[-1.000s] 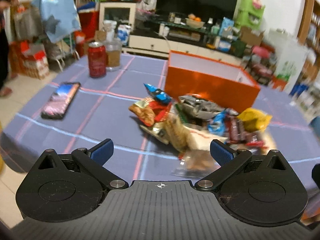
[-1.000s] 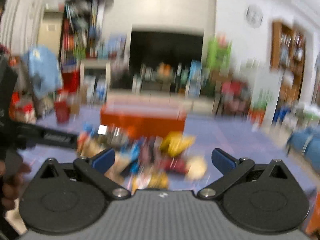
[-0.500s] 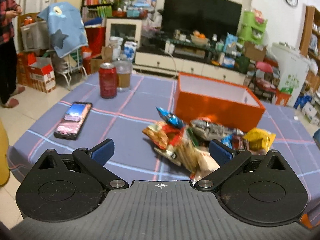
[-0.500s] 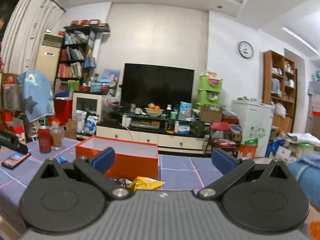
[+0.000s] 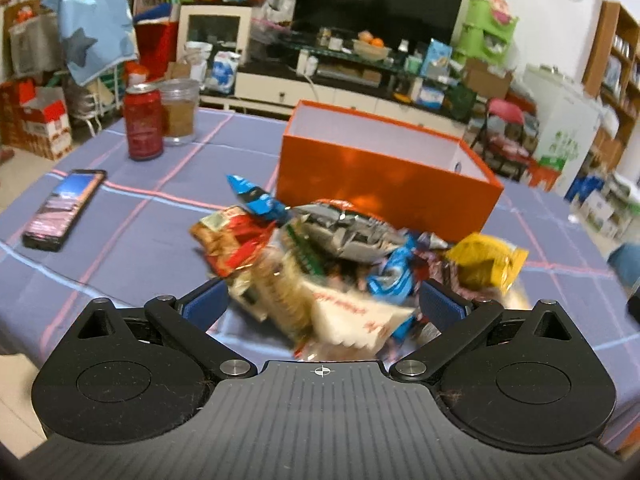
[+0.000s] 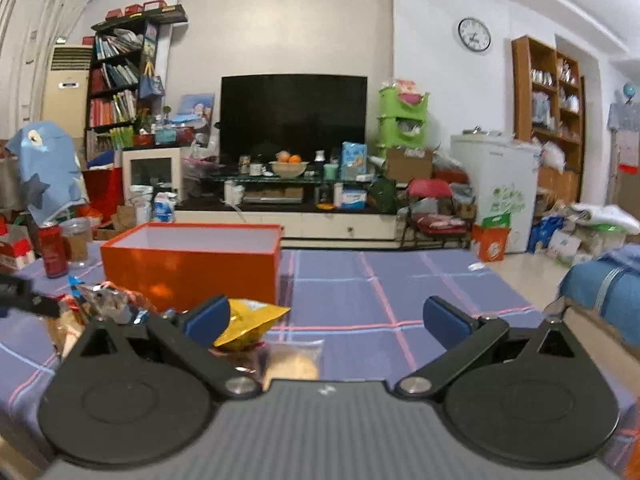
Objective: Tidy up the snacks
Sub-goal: 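Move both tools toward the snack pile beside the orange box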
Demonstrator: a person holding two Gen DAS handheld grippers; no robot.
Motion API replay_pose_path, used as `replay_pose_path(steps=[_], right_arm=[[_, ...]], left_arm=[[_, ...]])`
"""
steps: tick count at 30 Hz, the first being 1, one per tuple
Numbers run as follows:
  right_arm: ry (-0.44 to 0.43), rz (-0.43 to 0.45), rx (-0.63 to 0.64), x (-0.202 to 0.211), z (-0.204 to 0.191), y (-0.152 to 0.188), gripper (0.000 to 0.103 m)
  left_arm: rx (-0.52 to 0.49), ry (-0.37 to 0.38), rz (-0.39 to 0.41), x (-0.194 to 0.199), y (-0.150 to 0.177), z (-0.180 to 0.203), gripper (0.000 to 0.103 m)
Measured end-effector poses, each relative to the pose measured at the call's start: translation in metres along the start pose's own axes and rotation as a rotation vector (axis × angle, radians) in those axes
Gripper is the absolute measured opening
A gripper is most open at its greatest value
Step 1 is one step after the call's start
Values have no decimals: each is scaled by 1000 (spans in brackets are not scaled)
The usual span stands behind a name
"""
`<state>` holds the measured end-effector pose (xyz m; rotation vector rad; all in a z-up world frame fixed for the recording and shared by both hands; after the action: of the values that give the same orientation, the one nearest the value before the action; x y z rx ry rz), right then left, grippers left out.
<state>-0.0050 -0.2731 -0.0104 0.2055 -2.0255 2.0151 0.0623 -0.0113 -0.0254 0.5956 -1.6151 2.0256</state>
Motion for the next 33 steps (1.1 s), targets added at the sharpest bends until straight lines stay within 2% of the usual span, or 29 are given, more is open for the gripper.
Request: replay_pose_path(steps=[4, 6, 8, 11, 15, 19, 23, 28, 33], right_arm=[[-47, -52, -17, -8, -12, 7, 102], [-58, -53, -4, -8, -15, 11, 102], [-53, -45, 20, -7, -19, 12, 102], [-36, -61, 44, -12, -24, 13, 102], [-20, -110, 41, -20, -23, 18, 102], [-13, -154, 53, -29, -21, 18, 102], [-2, -156, 61, -35, -12, 14, 102], [-9, -179, 59, -41, -5, 21, 102], [-30, -207, 43, -45, -1, 23, 102]], left_arm=[[-20, -22, -40, -15, 7, -3, 88], [-53, -38, -95, -23, 12, -4, 88], [-89, -83, -134, -29, 16, -3, 88], [-138, -136, -133, -31, 19, -4, 88], [-151, -96, -147, -29, 20, -3, 88], [-136, -51, -113, -21, 16, -7, 88], [-113, -69, -90, -16, 12, -17, 88], [-92, -54, -90, -16, 13, -25, 88], [-119, -56, -99, -19, 18, -22, 88]])
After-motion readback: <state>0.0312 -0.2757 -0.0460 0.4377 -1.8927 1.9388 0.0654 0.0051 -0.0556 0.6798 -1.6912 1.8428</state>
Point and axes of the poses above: each gripper's, at about its wrist camera, not at the fingertips, and x roughly against the way its jaws point, z to its right, y to its underside, the point moved 5 cm from there along -x, roughly the way its jaws point, and after that the axes turned 1 degree about x, right-handed, at the moved point
